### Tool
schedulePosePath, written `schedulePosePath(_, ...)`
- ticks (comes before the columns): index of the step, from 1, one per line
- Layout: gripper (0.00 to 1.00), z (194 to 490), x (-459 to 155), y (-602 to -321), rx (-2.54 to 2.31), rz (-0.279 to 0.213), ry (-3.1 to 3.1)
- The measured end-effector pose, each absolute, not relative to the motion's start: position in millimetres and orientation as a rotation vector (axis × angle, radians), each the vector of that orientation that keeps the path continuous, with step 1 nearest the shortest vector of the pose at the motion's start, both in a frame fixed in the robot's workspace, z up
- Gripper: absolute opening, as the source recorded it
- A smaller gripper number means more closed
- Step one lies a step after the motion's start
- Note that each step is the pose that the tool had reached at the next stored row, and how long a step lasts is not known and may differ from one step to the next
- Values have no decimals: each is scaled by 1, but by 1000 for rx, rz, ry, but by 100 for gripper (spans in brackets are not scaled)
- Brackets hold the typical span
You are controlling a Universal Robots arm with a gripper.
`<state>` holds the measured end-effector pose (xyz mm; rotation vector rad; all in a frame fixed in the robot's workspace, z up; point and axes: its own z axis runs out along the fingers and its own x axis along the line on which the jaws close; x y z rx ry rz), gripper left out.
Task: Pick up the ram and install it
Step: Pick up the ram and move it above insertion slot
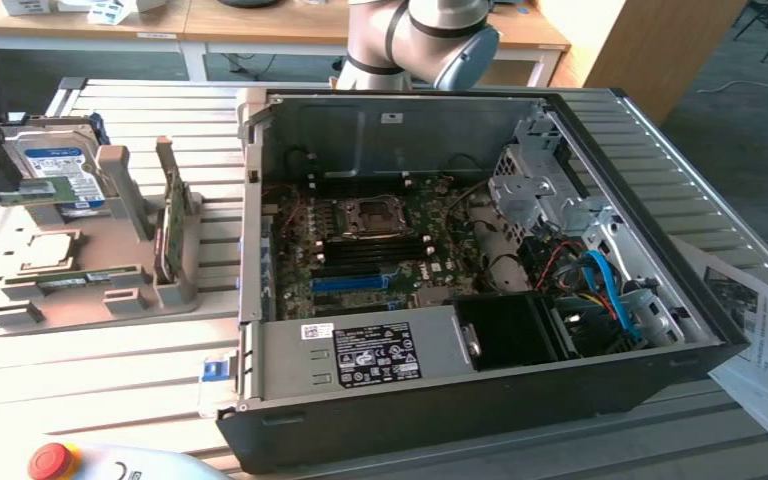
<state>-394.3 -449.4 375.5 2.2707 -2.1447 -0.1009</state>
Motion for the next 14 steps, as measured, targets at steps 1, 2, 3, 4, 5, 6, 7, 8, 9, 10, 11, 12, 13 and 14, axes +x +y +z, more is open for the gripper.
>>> schedulePosePath(1,12,378,-394,-449,2271,-101,-2145)
schedulePosePath(2,12,381,-394,-449,2271,-101,-2145)
schedulePosePath(3,12,383,-394,-449,2271,-101,-2145)
schedulePosePath(4,12,385,-394,-449,2271,-101,-2145)
schedulePosePath(5,12,385,-394,-449,2271,-101,-2145)
schedulePosePath(6,12,385,-394,-449,2271,-101,-2145)
schedulePosePath(7,12,385,-394,-449,2271,-101,-2145)
schedulePosePath(8,12,385,-394,-449,2271,-101,-2145)
schedulePosePath(9,12,385,-394,-449,2271,-101,-2145)
schedulePosePath(10,12,385,-394,-449,2271,-101,-2145)
schedulePosePath(11,12,385,-394,-449,2271,-101,-2145)
schedulePosePath(12,12,385,-394,-450,2271,-101,-2144)
schedulePosePath(13,12,385,-393,-450,2270,-102,-2144)
schedulePosePath(14,12,385,-392,-450,2270,-102,-2144)
